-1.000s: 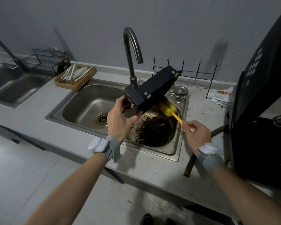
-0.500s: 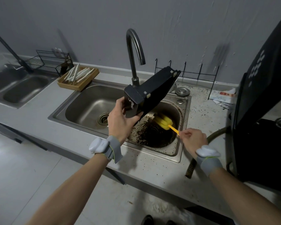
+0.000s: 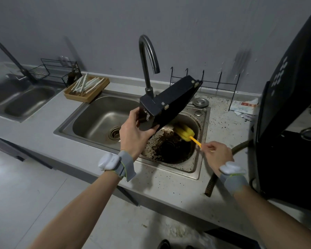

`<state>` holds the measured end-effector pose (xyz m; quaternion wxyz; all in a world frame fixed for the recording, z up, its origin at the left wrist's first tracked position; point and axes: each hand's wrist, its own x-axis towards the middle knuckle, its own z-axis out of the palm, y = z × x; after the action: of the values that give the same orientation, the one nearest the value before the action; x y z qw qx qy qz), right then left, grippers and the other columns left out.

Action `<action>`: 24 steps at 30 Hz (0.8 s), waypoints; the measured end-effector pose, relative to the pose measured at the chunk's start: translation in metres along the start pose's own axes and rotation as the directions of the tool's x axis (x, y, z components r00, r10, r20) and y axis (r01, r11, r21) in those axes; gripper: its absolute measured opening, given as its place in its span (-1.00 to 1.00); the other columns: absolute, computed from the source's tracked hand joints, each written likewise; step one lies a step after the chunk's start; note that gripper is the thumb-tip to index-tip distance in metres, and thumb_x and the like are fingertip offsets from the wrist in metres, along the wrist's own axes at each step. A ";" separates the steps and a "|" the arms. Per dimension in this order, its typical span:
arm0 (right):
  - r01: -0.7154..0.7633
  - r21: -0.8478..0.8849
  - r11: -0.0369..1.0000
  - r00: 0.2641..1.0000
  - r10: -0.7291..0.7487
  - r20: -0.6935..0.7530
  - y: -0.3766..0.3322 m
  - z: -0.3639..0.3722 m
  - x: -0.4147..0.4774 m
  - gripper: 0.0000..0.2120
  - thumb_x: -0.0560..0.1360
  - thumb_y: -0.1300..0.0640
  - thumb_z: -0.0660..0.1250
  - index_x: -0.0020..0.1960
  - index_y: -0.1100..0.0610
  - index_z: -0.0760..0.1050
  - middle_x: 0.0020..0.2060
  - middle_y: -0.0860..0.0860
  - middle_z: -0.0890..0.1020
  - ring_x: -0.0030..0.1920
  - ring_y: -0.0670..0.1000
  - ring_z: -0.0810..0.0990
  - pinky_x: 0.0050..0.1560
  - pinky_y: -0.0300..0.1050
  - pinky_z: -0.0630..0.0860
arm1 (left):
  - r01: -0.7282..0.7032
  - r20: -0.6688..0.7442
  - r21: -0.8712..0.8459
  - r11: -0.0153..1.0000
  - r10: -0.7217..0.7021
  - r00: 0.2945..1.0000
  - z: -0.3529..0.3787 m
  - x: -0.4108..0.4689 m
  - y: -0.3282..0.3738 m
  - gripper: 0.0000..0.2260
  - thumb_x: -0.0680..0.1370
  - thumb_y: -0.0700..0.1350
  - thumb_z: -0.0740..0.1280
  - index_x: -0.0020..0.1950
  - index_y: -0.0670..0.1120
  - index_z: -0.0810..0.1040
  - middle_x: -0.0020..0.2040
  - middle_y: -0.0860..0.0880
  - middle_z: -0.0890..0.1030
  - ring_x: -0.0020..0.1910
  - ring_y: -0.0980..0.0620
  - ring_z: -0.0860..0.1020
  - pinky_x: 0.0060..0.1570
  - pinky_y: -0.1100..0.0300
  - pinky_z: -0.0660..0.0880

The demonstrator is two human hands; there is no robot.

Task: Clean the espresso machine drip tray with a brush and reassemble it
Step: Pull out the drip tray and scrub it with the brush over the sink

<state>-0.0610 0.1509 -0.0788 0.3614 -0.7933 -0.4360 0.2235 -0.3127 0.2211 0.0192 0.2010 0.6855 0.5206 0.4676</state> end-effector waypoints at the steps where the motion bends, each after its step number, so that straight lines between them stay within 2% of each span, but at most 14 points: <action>1: -0.002 0.053 0.999 0.999 0.005 -0.047 0.002 -0.003 0.000 -0.87 0.50 -0.07 0.37 -0.13 -0.06 0.65 -0.16 -0.08 0.70 -0.04 0.04 0.64 -0.09 -0.09 0.55 | 0.002 0.000 0.005 1.000 -0.002 1.000 -0.001 0.001 -0.001 -0.40 0.34 0.00 0.61 0.29 -0.11 0.49 0.08 0.02 0.68 0.05 0.14 0.62 0.11 0.37 0.51; 3: 0.057 0.161 0.985 0.992 -0.038 -0.117 -0.006 -0.004 0.000 -0.90 0.50 -0.06 0.38 -0.15 -0.09 0.63 -0.22 -0.14 0.68 -0.10 -0.04 0.63 -0.17 -0.20 0.49 | 0.026 0.002 -0.009 1.000 -0.026 1.000 0.000 0.001 -0.003 -0.40 0.32 0.00 0.62 0.27 -0.11 0.49 0.06 0.04 0.67 0.04 0.16 0.63 0.07 0.45 0.49; 6: 0.085 0.131 0.988 0.986 -0.065 -0.151 -0.026 0.004 -0.001 -0.91 0.51 -0.07 0.37 -0.12 -0.12 0.63 -0.24 -0.17 0.65 -0.15 -0.07 0.58 -0.23 -0.23 0.44 | 0.058 0.030 -0.049 0.997 -0.056 0.998 0.009 -0.006 0.000 -0.41 0.31 0.00 0.62 0.25 -0.08 0.49 0.01 0.11 0.65 0.00 0.30 0.61 0.00 0.56 0.44; 9: 0.044 0.092 0.995 0.997 -0.038 -0.074 -0.032 0.020 -0.003 -0.86 0.52 -0.03 0.36 -0.10 -0.01 0.66 -0.17 -0.08 0.70 -0.13 0.00 0.61 -0.15 -0.13 0.54 | 0.060 0.005 -0.072 0.996 -0.060 0.998 0.012 -0.009 0.002 -0.41 0.32 0.01 0.62 0.27 -0.06 0.49 0.00 0.17 0.63 0.00 0.47 0.56 -0.01 0.61 0.41; 12: 0.091 0.043 0.995 0.995 -0.092 0.042 -0.020 0.022 -0.011 -0.85 0.53 -0.04 0.36 -0.08 -0.01 0.66 -0.17 -0.08 0.70 -0.11 0.00 0.63 -0.12 -0.06 0.59 | 0.037 -0.005 -0.045 0.998 -0.038 0.999 0.008 -0.005 0.002 -0.41 0.33 0.01 0.61 0.28 -0.05 0.48 0.02 0.16 0.63 0.01 0.51 0.53 0.01 0.62 0.39; 15: 0.024 -0.069 0.997 0.999 -0.021 0.040 0.005 0.005 -0.012 -0.84 0.53 -0.07 0.35 -0.09 -0.02 0.65 -0.17 -0.10 0.68 -0.06 0.06 0.64 -0.14 -0.12 0.51 | 0.031 -0.021 -0.030 0.999 -0.032 0.999 0.001 -0.001 -0.001 -0.41 0.33 -0.02 0.62 0.27 -0.09 0.48 0.04 0.11 0.64 0.00 0.50 0.52 0.03 0.61 0.39; 17: -0.011 0.017 1.000 1.000 0.012 -0.007 0.011 -0.003 -0.013 -0.87 0.52 -0.05 0.38 -0.10 -0.03 0.66 -0.20 -0.14 0.68 -0.06 0.01 0.64 -0.18 -0.17 0.46 | 0.040 -0.024 -0.043 0.998 -0.041 0.999 -0.001 0.003 -0.001 -0.41 0.33 -0.02 0.62 0.27 -0.09 0.48 0.04 0.10 0.65 0.00 0.48 0.54 0.02 0.60 0.39; 19: 0.068 0.160 0.985 0.998 -0.070 0.005 -0.005 0.001 -0.014 -0.94 0.50 -0.02 0.42 -0.11 -0.08 0.67 -0.24 -0.21 0.69 -0.12 -0.16 0.64 -0.22 -0.32 0.46 | 0.045 -0.012 -0.054 0.998 -0.046 0.999 0.001 0.003 0.000 -0.41 0.32 -0.02 0.62 0.27 -0.09 0.48 0.04 0.09 0.65 -0.01 0.38 0.58 0.03 0.59 0.41; 21: 0.139 0.228 0.964 0.989 -0.148 0.023 -0.027 0.010 -0.016 -0.95 0.49 0.00 0.43 -0.12 -0.11 0.68 -0.26 -0.24 0.70 -0.15 -0.25 0.63 -0.20 -0.45 0.46 | 0.036 0.008 -0.053 0.998 -0.035 0.999 0.005 0.000 0.001 -0.41 0.33 -0.02 0.62 0.27 -0.08 0.48 0.06 0.07 0.66 0.02 0.26 0.60 0.05 0.56 0.42; 22: 0.148 0.226 0.963 0.987 -0.160 0.032 -0.033 0.015 -0.016 -0.93 0.48 -0.01 0.43 -0.11 -0.09 0.69 -0.25 -0.22 0.71 -0.15 -0.24 0.63 -0.18 -0.40 0.49 | 0.027 0.015 -0.051 0.998 -0.027 1.000 0.007 -0.002 0.003 -0.42 0.33 -0.01 0.61 0.27 -0.07 0.48 0.07 0.07 0.66 0.03 0.24 0.60 0.05 0.55 0.43; 24: 0.133 0.134 0.982 0.988 -0.142 0.061 -0.035 0.022 -0.014 -0.89 0.49 -0.04 0.41 -0.09 -0.04 0.68 -0.21 -0.16 0.71 -0.14 -0.14 0.64 -0.16 -0.18 0.57 | 0.023 0.021 -0.057 0.998 -0.022 1.000 0.008 -0.003 0.004 -0.42 0.33 0.01 0.61 0.27 -0.04 0.47 0.07 0.09 0.66 0.03 0.27 0.60 0.06 0.54 0.44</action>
<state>-0.1017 0.1595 -0.0653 0.4109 -0.7279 -0.4868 0.2537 -0.3037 0.2185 0.0175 0.2310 0.6782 0.5127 0.4732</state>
